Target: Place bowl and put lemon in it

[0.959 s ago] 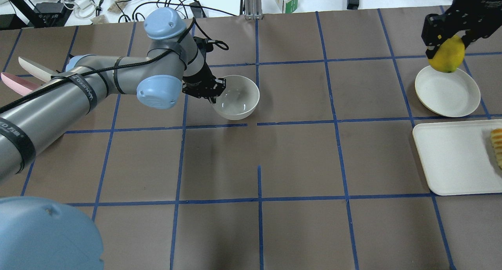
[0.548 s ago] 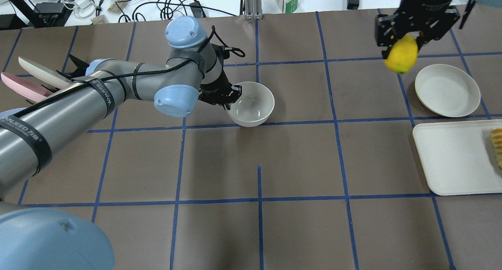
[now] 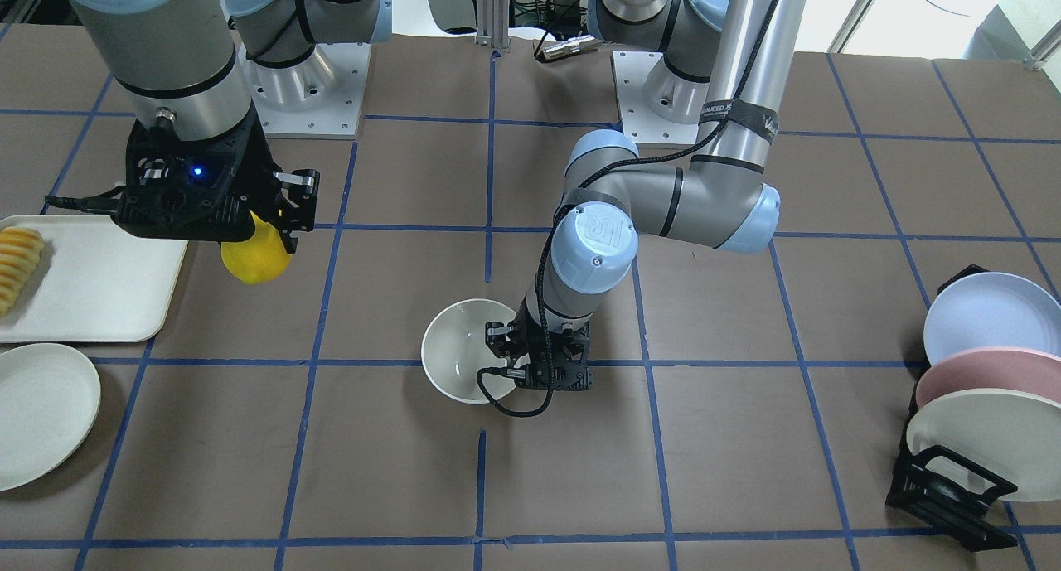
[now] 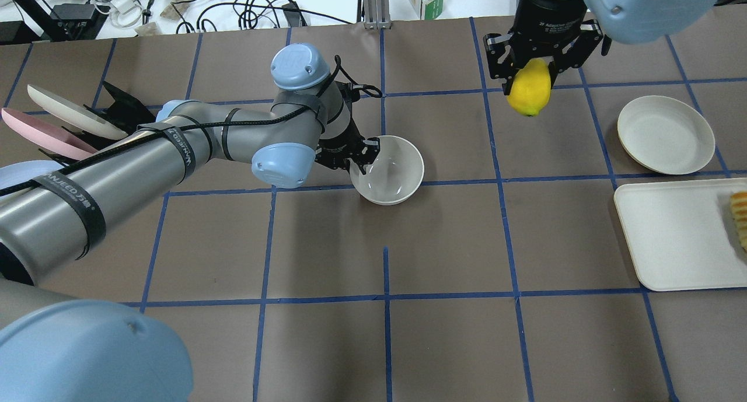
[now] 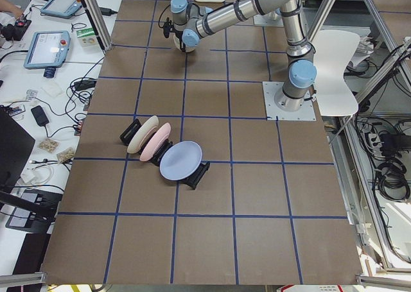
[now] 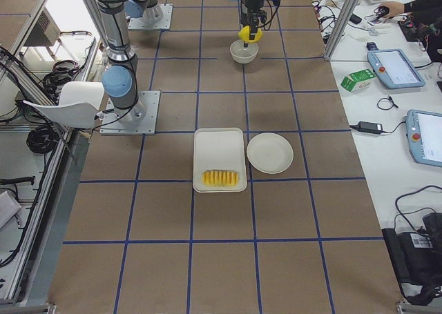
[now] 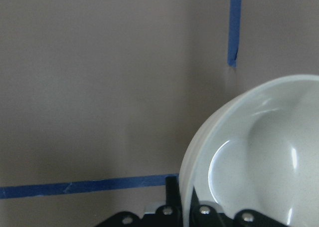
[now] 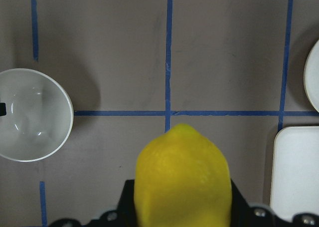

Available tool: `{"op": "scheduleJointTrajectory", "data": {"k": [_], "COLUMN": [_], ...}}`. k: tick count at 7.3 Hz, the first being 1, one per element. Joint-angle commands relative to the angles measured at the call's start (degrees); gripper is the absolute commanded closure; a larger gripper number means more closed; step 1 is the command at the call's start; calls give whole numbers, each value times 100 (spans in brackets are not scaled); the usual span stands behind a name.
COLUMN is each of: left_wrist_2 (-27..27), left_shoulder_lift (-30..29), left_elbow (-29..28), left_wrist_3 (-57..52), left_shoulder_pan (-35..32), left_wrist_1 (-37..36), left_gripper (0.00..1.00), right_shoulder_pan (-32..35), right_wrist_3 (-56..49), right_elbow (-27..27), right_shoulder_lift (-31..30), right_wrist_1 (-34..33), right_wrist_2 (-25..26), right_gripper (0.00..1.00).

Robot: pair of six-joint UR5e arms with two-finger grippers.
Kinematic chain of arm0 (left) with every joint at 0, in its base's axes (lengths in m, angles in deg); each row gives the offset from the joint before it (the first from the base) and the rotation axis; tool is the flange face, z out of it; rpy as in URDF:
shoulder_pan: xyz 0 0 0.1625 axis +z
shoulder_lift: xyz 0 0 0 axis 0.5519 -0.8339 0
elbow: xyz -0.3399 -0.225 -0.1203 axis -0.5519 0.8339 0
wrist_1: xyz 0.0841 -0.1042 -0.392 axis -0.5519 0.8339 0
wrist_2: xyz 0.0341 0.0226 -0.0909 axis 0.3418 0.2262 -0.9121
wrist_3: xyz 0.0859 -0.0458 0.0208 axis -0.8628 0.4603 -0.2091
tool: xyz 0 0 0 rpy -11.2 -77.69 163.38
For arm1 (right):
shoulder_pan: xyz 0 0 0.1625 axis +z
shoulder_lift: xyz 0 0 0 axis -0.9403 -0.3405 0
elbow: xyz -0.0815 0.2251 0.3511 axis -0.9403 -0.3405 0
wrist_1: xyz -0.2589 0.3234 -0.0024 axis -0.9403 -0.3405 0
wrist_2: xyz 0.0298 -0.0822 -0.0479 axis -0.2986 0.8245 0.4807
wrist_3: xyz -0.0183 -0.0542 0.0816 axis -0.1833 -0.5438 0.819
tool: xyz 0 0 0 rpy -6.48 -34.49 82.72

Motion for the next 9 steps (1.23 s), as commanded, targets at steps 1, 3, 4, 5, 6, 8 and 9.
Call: {"op": "scheduleJointTrajectory", "data": {"k": [1,3,4,5,6,8,9], "left_wrist_2": [67,302,600,960,1146,1201,1210], "left_shoulder_lift": [184,403,553,685,825,1150,1308], "left_elbow": [-80,-342,-640,-991,-1186,-1171,-1188], "left_wrist_3": [-20,-99,-256,-588,-844,-969,-1318], "left_shoulder_pan": [43,235,332,437,552,859,1026], "left_wrist_1": [75,538,1160,1810,2217,2343,2596], "left_gripper": [0,0,0,0,0,0,0], "right_shoulder_pan": [-5,4,56,126,318,1046,1450], "right_wrist_3": [-1,-10,16,43,147,1155,1542], "right_elbow": [3,-24,-33,-24,-15,46,46], "right_shoulder_lift": [6,15,171,408,776,1470,1743], "right_wrist_1": [-8,-42,-208,-471,-604,-1525,-1815], "right_wrist_2": [-2,-11,-2,-11,-11,15,102], "right_gripper": [100,100,100,100,100,100,100]}}
